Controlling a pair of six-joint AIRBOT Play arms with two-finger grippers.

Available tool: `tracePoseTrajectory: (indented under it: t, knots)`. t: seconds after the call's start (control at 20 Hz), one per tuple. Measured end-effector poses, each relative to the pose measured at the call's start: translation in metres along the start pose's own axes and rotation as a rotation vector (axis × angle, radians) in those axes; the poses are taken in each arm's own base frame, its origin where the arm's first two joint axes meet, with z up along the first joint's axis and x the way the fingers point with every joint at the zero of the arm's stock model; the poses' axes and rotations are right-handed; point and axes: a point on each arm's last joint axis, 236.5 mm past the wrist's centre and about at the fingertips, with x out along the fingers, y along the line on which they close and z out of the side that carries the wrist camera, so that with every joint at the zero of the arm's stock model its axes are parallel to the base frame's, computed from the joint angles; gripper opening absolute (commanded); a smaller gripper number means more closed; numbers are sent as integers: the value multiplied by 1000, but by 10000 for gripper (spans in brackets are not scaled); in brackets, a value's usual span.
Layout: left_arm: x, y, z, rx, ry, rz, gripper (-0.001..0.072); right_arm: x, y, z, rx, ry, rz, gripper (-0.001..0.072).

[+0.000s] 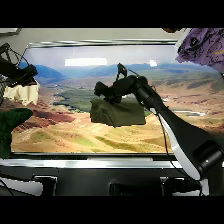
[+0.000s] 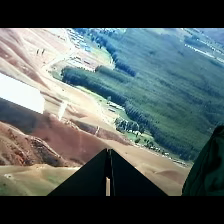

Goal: Fold the clothes and pants, and hang the long-sleeved shirts on hangers.

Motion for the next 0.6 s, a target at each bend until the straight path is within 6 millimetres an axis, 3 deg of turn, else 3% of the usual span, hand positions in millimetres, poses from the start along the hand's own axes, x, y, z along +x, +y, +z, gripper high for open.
tracePoseTrajectory:
  t: [0.15, 0.25, 0.35, 0.45, 0.6]
  knots:
    - [1, -1, -1, 3, 2, 1, 16, -43, 13, 32, -28, -49, 39, 557]
    - [1, -3, -1, 8, 3, 0, 16, -84, 4, 63, -44, -93, 35, 558]
    - [2, -5, -2, 11, 4, -1, 16, -131, -27, 96, -58, -134, -8, 555]
    - [2, -6, -2, 12, 4, -4, 16, -175, -77, 119, -58, -141, -79, 555]
    - [2, -6, -3, 12, 8, -4, 16, -223, -160, 130, -22, -115, -168, 556]
